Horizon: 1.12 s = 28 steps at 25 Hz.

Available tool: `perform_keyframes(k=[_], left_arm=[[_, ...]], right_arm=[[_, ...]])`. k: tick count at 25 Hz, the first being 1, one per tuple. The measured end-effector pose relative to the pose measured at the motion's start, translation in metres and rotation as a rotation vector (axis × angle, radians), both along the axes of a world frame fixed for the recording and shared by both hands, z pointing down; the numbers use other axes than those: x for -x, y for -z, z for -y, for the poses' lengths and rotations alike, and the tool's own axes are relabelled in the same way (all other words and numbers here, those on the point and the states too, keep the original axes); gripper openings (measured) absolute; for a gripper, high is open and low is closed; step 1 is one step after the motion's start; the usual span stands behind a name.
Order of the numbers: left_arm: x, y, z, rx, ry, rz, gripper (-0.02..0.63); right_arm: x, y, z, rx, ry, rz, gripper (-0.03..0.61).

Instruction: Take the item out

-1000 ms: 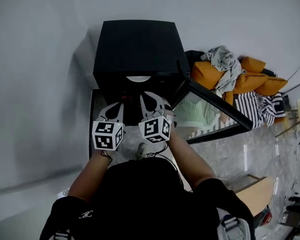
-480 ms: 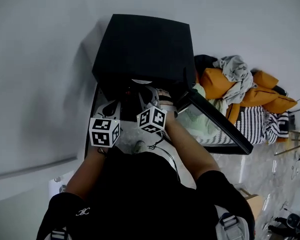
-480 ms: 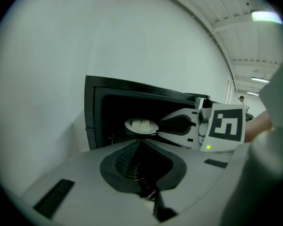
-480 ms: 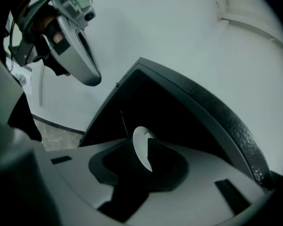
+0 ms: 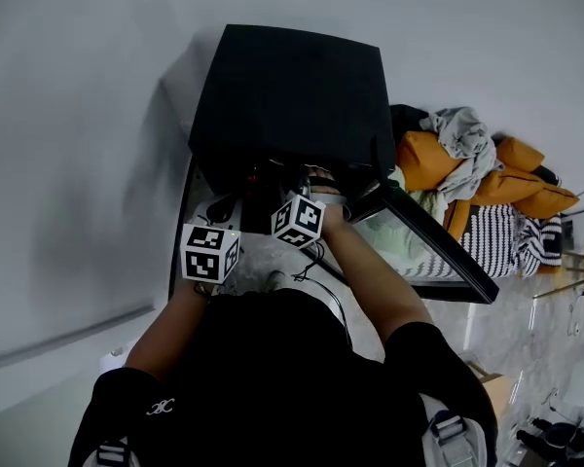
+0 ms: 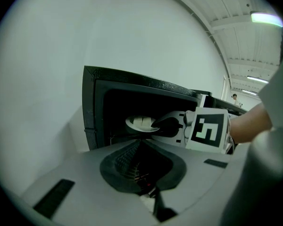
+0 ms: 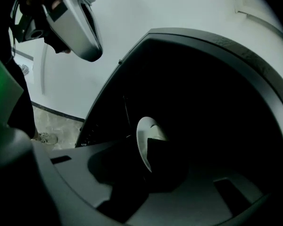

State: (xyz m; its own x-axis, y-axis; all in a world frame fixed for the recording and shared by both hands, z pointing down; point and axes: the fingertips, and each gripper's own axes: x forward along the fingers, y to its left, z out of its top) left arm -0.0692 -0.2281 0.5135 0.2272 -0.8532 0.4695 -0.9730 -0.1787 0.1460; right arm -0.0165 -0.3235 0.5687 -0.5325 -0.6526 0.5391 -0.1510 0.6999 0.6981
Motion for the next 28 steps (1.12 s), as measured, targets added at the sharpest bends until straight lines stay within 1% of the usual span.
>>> perform_keyframes(k=[4, 12, 14, 16, 17, 28], left_arm=[[0.005, -0.004, 0.003, 0.015, -0.021, -0.031, 0.009], [0.015, -0.008, 0.005, 0.023, -0.061, -0.039, 0.008], [0.018, -0.009, 0.007, 0.023, -0.068, -0.041, 0.008], [0.02, -0.01, 0.01, 0.021, -0.073, -0.046, 0.009], [0.021, -0.01, 0.011, 0.021, -0.076, -0.049, 0.008], [0.021, -0.016, 0.018, 0.032, -0.122, -0.072, 0.009]], right_arm=[[0.006, -0.003, 0.004, -0.005, -0.026, -0.011, 0.103], [0.009, -0.005, 0.011, 0.002, -0.087, -0.033, 0.101], [0.01, -0.004, 0.012, 0.0, -0.098, -0.035, 0.088], [0.011, -0.005, 0.012, -0.009, -0.104, -0.041, 0.057], [0.011, -0.006, 0.012, -0.016, -0.107, -0.047, 0.054], [0.009, -0.005, 0.006, -0.034, -0.125, -0.077, 0.048]])
